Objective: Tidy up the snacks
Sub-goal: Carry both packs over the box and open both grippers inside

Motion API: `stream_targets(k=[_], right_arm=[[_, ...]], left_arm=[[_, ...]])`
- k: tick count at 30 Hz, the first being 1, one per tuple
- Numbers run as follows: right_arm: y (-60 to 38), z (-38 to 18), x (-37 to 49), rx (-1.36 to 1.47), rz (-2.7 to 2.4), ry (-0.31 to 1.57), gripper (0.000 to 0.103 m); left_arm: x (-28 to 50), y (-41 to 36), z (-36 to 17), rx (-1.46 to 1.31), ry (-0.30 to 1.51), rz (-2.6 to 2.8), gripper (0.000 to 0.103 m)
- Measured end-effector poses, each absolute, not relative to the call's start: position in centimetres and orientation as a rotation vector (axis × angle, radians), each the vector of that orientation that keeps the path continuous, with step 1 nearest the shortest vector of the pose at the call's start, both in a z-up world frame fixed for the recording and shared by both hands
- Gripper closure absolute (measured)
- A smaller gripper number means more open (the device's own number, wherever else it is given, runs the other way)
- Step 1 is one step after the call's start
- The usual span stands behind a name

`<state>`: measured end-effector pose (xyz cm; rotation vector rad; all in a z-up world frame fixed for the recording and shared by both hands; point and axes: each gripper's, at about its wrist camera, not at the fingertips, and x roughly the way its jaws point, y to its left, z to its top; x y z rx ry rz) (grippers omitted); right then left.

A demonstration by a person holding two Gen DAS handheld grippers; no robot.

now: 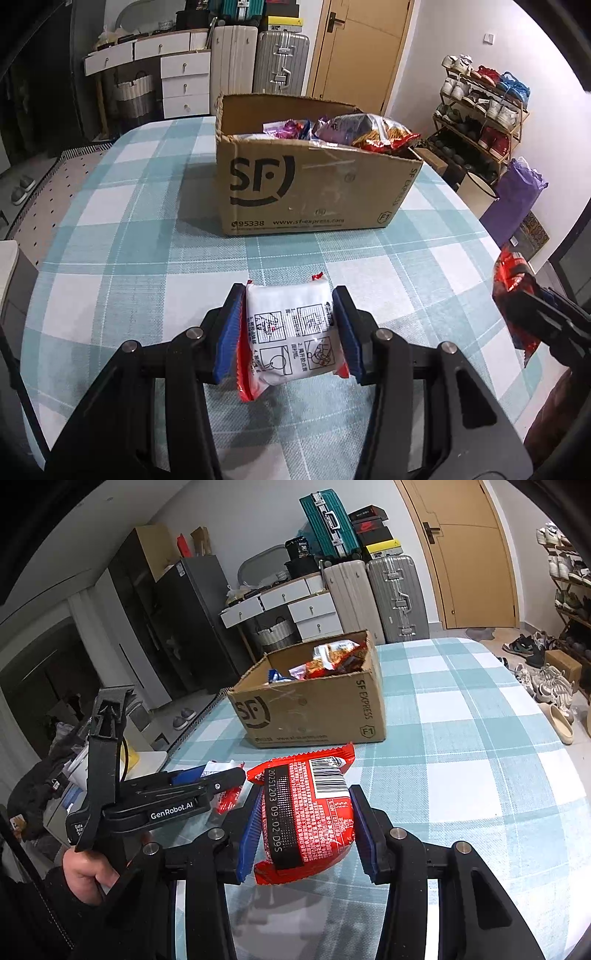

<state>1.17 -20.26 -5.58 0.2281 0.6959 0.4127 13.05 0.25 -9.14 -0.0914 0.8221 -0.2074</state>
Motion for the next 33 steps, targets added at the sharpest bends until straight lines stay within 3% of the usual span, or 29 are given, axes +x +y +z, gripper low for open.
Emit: stream_targets(k=[19, 33], right_arm=[[-19.0, -0.2, 3.3, 0.259, 0.481, 0.622, 0.058], [-18.2, 4.3, 9.6, 0.208, 0.516, 0.586, 0.058]], left_arm=[[12.8, 2.9, -2.2, -0.079, 0.724, -0.237, 0.058], [18.8, 2.3, 2.6, -0.048, 0.702, -0.262, 0.058]])
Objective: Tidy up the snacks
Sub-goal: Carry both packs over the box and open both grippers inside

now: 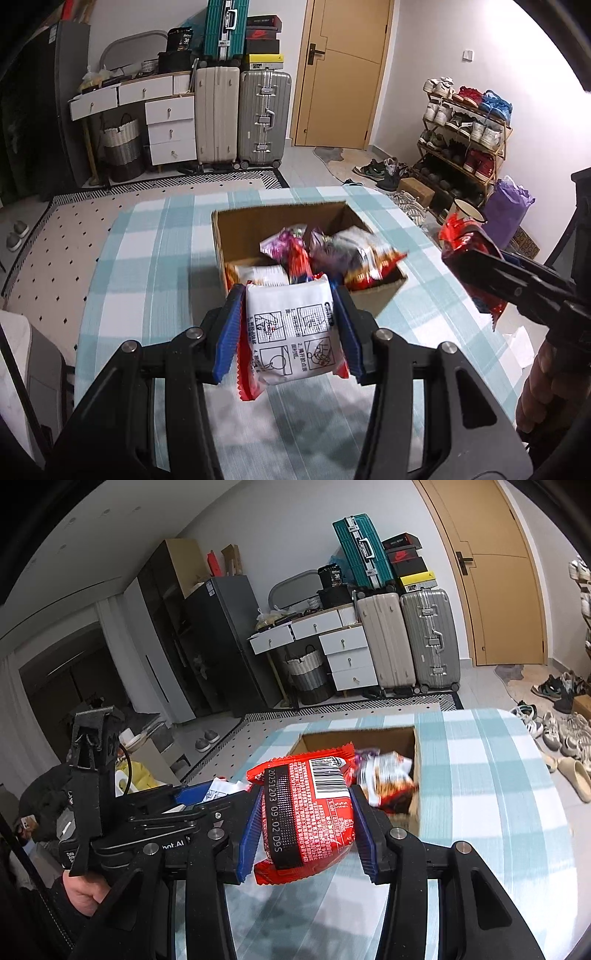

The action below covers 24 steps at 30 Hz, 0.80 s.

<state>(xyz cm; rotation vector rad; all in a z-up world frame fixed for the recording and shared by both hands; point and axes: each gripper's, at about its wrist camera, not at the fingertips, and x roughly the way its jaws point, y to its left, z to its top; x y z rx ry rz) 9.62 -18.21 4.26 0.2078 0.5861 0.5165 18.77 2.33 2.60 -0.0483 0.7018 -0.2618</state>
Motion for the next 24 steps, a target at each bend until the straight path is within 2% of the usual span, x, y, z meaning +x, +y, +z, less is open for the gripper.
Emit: stream_targets(k=[9, 24], right_arm=[[-17.4, 5.0, 14.5, 0.186, 0.523, 0.6, 0.058], [-17.0, 2.9, 23.2, 0.164, 0.509, 0.685, 0.058]], left_arm=[[24.8, 1.2, 3.2, -0.056, 0.741, -0.274, 0.058], [33.3, 0.7, -0.1, -0.064, 0.824, -0.285, 0.058]])
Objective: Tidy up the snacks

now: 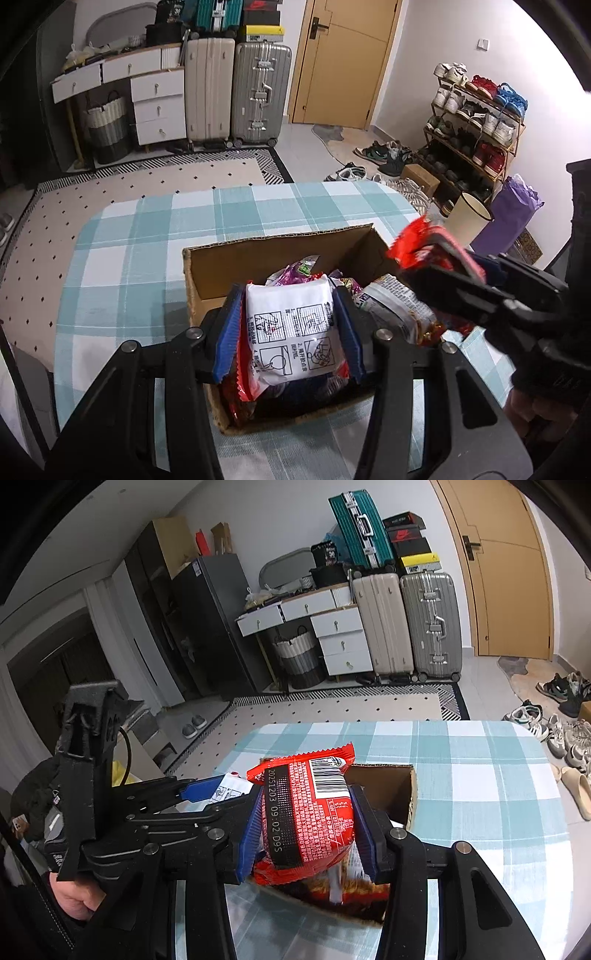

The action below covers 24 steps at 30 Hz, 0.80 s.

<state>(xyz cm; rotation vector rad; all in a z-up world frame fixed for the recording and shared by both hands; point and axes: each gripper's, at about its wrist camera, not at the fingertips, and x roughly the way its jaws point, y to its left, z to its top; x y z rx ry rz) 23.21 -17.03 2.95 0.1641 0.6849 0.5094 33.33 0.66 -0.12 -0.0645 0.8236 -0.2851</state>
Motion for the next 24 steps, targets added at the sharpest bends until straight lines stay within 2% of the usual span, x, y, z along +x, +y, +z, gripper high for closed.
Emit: stream_targets(k=[4, 6, 8, 10, 11, 24], right_arm=[[-16.5, 1.7, 24.8, 0.153, 0.512, 0.707, 0.058], [-16.3, 1.1, 25.6, 0.151, 0.503, 0.717, 0.058], [-16.3, 0.6, 26.1, 0.159, 0.496, 0.722, 0.053], [-16.5, 0.4, 26.4, 0.152, 0.482, 0.72, 0.039], [-16.6, 0.3, 26.4, 0.146, 0.475, 0.716, 0.036], [-19.4, 2.2, 23.1, 0.152, 0.436, 0.637, 0.036]], left_arm=[[34.9, 0.5, -0.9, -0.068, 0.832, -0.295, 0.057], [35.5, 0.4, -1.2, -0.073, 0.838, -0.31, 0.053], [35.9, 0.6, -1.5, -0.077, 0.836, -0.303, 0.048], [36.3, 0.9, -1.7, -0.084, 0.835, -0.306, 0.045], [36.3, 1.0, -1.8, -0.084, 0.836, -0.301, 0.044], [33.1, 2.6, -0.9, -0.084, 0.788, -0.265, 0.04]])
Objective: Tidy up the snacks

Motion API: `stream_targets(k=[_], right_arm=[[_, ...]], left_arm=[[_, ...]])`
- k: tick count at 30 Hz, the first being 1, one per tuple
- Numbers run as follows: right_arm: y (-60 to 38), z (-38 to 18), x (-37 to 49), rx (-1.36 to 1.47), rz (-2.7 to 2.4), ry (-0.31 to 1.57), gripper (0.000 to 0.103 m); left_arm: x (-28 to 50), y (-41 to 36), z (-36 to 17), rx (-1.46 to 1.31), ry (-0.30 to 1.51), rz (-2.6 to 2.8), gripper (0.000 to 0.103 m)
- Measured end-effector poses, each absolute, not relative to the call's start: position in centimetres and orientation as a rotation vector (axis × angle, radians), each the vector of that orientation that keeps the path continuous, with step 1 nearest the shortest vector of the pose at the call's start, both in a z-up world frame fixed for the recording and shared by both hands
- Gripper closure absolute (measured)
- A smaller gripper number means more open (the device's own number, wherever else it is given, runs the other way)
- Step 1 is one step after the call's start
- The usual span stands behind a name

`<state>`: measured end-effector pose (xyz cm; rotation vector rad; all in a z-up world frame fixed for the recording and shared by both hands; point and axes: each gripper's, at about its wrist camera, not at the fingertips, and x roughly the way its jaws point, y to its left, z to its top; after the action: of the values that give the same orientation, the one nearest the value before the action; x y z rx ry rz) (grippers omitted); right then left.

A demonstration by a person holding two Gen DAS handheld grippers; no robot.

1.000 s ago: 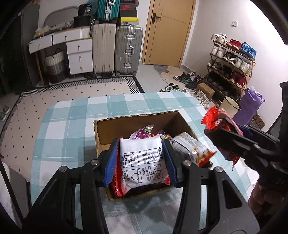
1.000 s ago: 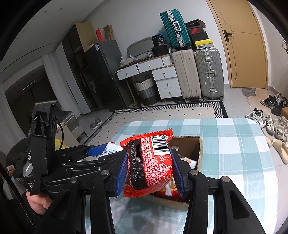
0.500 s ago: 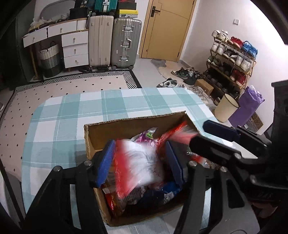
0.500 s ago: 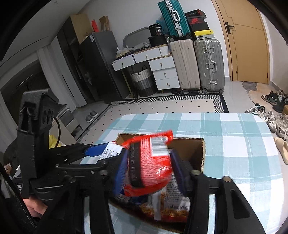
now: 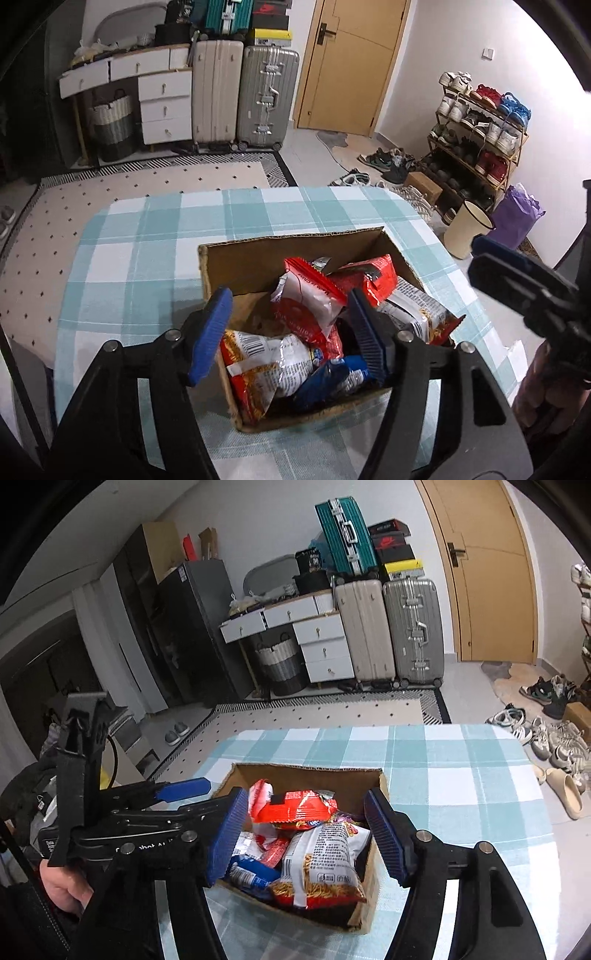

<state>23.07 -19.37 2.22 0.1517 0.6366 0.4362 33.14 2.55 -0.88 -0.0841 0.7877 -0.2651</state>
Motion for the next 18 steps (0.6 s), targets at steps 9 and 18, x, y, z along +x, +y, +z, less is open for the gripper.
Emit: stream_targets(k=[9, 18], right_arm=[[-20.0, 4.2, 18.9, 0.109, 0.396, 0.526, 0.028], [-20.3, 6.3, 13.6, 0.082, 0.397, 0.403, 0.013]], left_arm=[[28.2, 3.4, 1.9, -0.059, 0.677, -0.208, 0.02], [23.0, 4.0, 4.3, -0.054, 0.574, -0.165, 0.001]])
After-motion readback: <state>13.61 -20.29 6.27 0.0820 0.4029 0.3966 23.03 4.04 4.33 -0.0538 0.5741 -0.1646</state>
